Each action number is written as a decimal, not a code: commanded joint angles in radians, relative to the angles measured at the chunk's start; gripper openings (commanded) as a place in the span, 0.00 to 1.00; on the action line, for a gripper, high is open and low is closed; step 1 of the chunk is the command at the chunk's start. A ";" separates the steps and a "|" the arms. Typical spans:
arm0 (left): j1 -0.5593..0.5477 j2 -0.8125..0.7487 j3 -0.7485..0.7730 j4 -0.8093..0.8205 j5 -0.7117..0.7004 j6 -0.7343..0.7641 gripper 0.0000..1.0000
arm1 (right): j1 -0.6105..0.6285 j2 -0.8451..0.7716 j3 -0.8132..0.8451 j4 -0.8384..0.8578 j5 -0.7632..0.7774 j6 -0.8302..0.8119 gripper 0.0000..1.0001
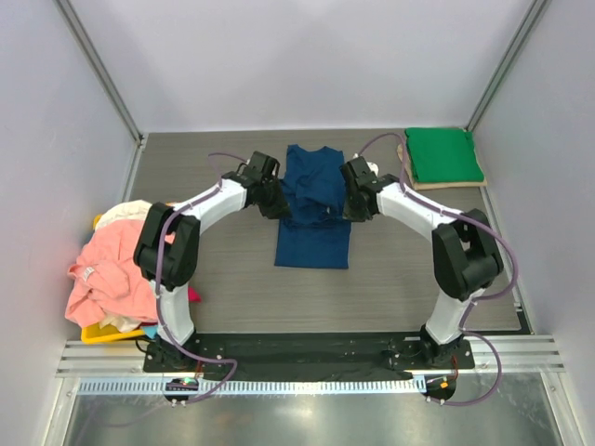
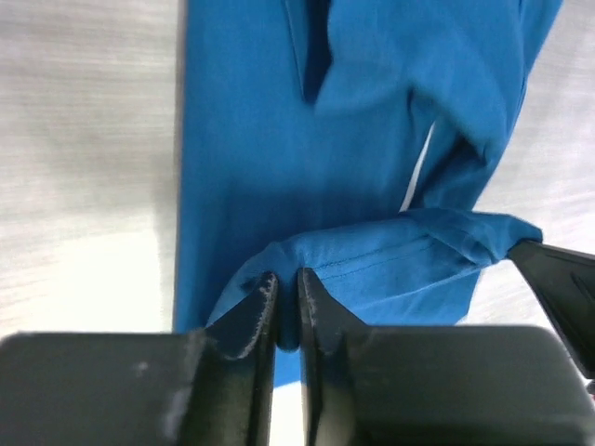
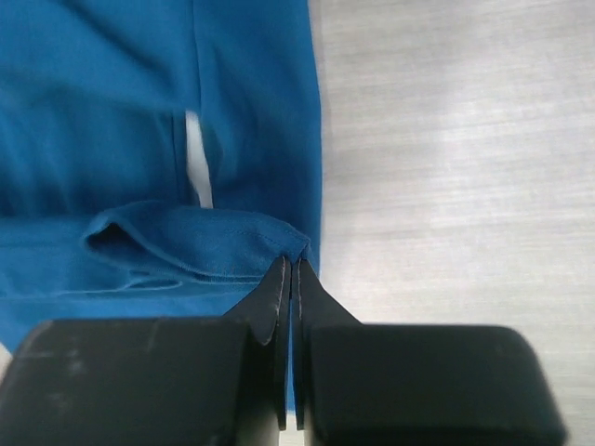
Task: Fold and stack the t-shirts
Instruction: Fold the tshirt
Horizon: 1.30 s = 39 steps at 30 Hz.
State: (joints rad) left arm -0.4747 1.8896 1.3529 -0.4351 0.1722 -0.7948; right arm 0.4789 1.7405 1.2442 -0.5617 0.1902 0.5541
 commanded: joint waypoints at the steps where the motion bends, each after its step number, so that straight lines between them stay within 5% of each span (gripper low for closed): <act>1: 0.047 0.063 0.135 -0.072 0.023 0.009 0.21 | -0.046 0.071 0.145 0.034 -0.047 -0.046 0.12; 3: 0.080 0.130 0.216 -0.122 0.047 0.002 0.31 | -0.091 0.121 0.228 0.020 -0.101 -0.077 0.35; 4: 0.094 0.155 0.300 -0.157 0.076 -0.004 0.45 | -0.103 0.148 0.330 -0.001 -0.124 -0.085 0.59; 7: 0.128 0.238 0.464 -0.250 0.191 0.025 0.61 | -0.135 0.221 0.513 -0.151 -0.104 -0.092 0.76; 10: 0.128 0.179 0.438 -0.309 0.133 0.061 0.63 | -0.135 0.136 0.439 -0.144 -0.109 -0.089 0.80; 19: 0.088 -0.243 -0.188 0.003 0.127 0.043 0.63 | -0.114 -0.315 -0.268 0.084 -0.356 0.045 0.81; 24: 0.051 -0.374 -0.449 0.180 0.156 0.005 0.64 | -0.065 -0.369 -0.437 0.196 -0.432 0.092 0.81; 30: 0.013 -0.362 -0.557 0.341 0.170 -0.037 0.63 | -0.056 -0.312 -0.503 0.291 -0.451 0.095 0.77; 36: -0.018 -0.316 -0.597 0.407 0.167 -0.060 0.61 | -0.056 -0.221 -0.542 0.388 -0.480 0.107 0.61; 39: -0.031 -0.296 -0.615 0.429 0.158 -0.069 0.59 | -0.057 -0.207 -0.560 0.404 -0.485 0.109 0.35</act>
State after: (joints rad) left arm -0.4931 1.5753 0.7582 -0.0891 0.3191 -0.8425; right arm 0.4194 1.5139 0.7097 -0.2214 -0.2764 0.6544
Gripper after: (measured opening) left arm 0.597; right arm 0.409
